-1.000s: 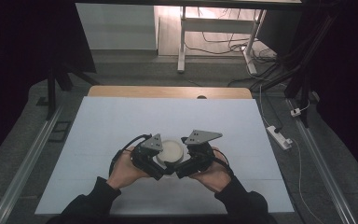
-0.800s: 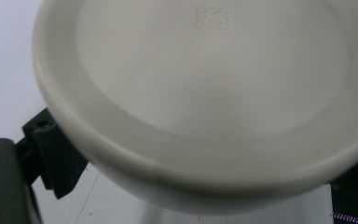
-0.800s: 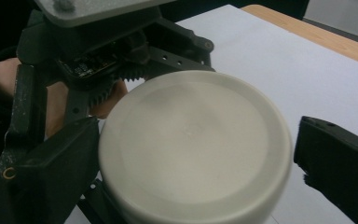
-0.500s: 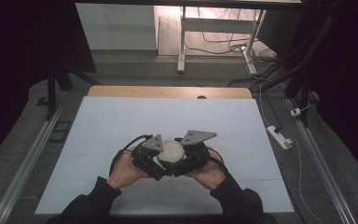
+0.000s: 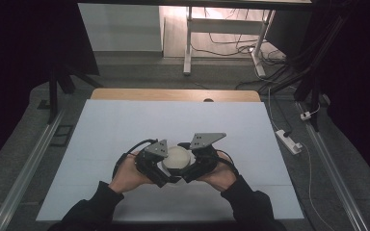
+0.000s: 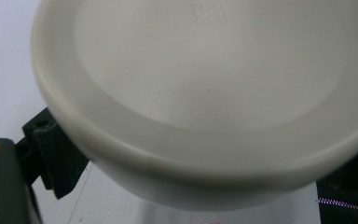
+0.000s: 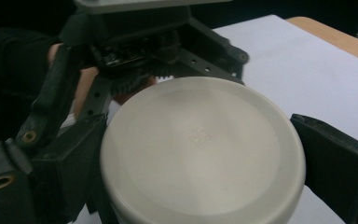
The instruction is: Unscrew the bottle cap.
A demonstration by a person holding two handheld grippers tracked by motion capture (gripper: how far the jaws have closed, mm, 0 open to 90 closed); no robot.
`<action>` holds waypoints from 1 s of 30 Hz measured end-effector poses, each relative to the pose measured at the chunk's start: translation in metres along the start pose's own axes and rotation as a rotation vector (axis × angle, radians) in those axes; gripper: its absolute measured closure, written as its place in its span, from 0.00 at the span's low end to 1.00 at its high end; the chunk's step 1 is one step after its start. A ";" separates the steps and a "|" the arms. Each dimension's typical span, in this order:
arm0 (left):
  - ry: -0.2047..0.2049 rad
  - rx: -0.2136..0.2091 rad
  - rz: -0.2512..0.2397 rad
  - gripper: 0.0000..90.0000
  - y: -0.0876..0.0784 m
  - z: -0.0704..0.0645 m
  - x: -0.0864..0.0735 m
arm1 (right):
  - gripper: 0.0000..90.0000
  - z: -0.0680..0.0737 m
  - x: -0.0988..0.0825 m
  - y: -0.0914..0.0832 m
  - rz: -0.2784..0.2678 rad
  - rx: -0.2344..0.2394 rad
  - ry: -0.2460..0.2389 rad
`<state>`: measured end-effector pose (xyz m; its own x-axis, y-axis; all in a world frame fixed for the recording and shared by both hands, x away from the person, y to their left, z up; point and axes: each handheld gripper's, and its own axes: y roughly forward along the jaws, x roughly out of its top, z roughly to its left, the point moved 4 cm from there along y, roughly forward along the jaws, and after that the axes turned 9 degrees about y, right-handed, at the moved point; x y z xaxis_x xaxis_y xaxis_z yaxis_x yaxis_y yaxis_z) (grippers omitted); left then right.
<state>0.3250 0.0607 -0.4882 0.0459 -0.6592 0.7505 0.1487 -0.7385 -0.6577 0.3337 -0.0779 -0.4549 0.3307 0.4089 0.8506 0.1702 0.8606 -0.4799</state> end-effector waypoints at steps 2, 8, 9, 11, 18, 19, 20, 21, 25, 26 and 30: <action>0.008 -0.011 -0.002 0.08 0.000 -0.001 0.000 | 0.08 -0.002 0.000 -0.001 0.009 0.046 -0.021; 0.021 -0.027 0.005 0.08 0.002 -0.003 0.001 | 0.08 -0.009 -0.002 -0.003 0.023 0.171 -0.070; 0.022 -0.027 0.007 0.08 0.003 -0.003 0.001 | 0.08 -0.009 -0.002 -0.002 0.023 0.176 -0.071; 0.018 -0.025 0.006 0.08 0.003 -0.003 0.001 | 0.07 -0.009 -0.003 -0.002 0.026 0.170 -0.069; 0.002 0.001 0.000 0.08 0.000 -0.002 0.002 | 0.00 -0.003 0.006 -0.007 -0.030 0.056 -0.016; -0.001 0.005 0.000 0.08 0.000 -0.001 0.002 | 0.00 -0.003 0.008 -0.010 -0.047 0.045 0.002; -0.004 0.013 0.002 0.08 -0.001 -0.001 0.002 | 0.00 -0.002 0.009 -0.012 -0.057 0.035 0.014; -0.007 0.017 0.003 0.08 -0.001 0.000 0.002 | 0.00 -0.001 0.010 -0.014 -0.066 0.007 0.027; -0.032 0.044 0.004 0.08 -0.002 0.002 0.001 | 0.00 0.002 0.010 -0.014 -0.073 -0.099 0.049; -0.037 0.052 0.007 0.08 -0.002 0.002 0.001 | 0.00 0.004 0.009 -0.013 -0.067 -0.126 0.056; -0.061 0.074 0.014 0.08 -0.002 0.004 0.001 | 0.00 0.008 0.009 -0.008 -0.067 -0.197 0.102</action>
<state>0.3282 0.0621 -0.4858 0.1080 -0.6580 0.7452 0.2197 -0.7153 -0.6634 0.3280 -0.0784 -0.4416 0.4026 0.3115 0.8608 0.3698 0.8048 -0.4642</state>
